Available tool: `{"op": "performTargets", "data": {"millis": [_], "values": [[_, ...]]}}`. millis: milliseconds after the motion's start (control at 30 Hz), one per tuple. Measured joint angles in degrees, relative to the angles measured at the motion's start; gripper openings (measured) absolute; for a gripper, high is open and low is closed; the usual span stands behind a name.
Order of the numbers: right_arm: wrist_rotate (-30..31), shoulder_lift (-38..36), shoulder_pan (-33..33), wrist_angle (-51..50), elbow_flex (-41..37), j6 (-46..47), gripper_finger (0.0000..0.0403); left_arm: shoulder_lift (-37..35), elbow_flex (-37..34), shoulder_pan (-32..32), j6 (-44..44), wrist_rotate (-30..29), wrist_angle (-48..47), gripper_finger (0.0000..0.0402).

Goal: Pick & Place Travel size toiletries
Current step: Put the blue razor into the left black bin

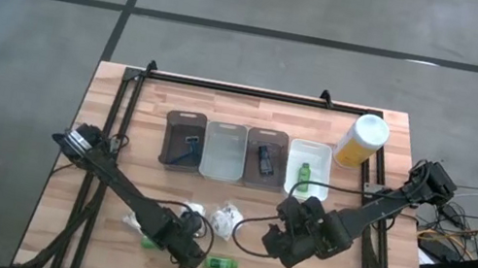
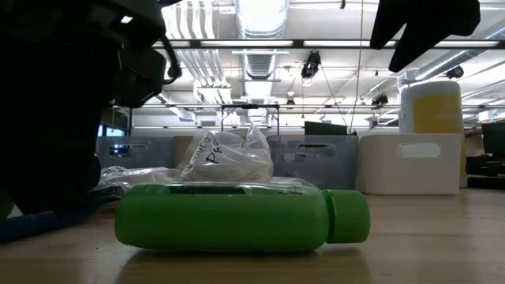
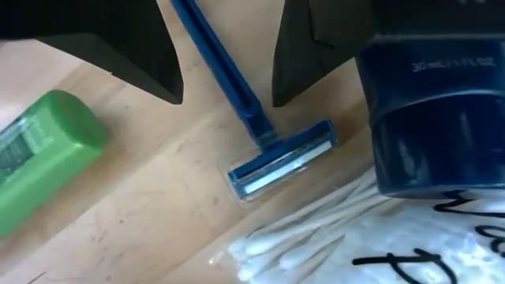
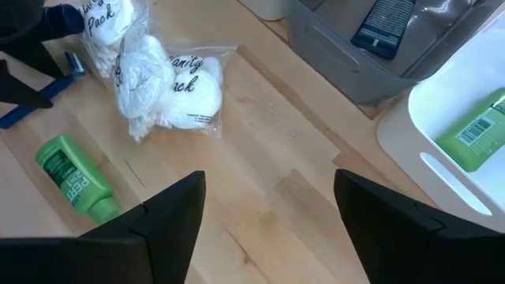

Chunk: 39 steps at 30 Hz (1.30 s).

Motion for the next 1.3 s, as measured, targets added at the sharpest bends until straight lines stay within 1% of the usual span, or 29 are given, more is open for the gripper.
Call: {"op": "performTargets", "data": {"millis": [200,300,500,667,867,1067,1167,1300], "values": [[0.00,0.00,0.04,-1.06,-0.23,0.00,0.0285,1.11,0.19,-0.04,0.19,-0.34,-1.23,0.0198],[0.00,0.00,0.04,-1.11,-0.31,-0.94,0.0294,0.96,0.24,-0.04,2.17,-0.26,-3.32,0.0186],[0.02,0.00,0.04,-1.22,-0.31,-2.19,0.0307,0.82,0.20,-0.02,5.51,-1.33,-11.35,0.0131],[0.04,0.00,0.04,-1.22,-0.31,-2.75,0.0311,0.82,0.10,0.00,8.87,-3.03,-13.86,0.0079],[0.04,0.00,0.04,-1.22,-0.31,-3.55,0.0293,0.62,-0.11,0.02,10.52,-4.73,-14.94,0.0029],[0.08,-0.02,0.00,-1.13,0.10,-5.52,0.0273,-1.77,-0.52,0.13,10.80,-6.03,-15.11,0.0027],[0.14,-0.32,-0.01,-1.11,0.15,-6.44,0.0264,-5.13,-0.53,0.13,10.82,-6.13,-14.74,0.0023],[0.20,-1.62,-0.24,-1.09,0.13,-7.04,0.0254,-10.31,-0.48,-0.11,10.53,-6.37,-14.57,0.0004]]}}
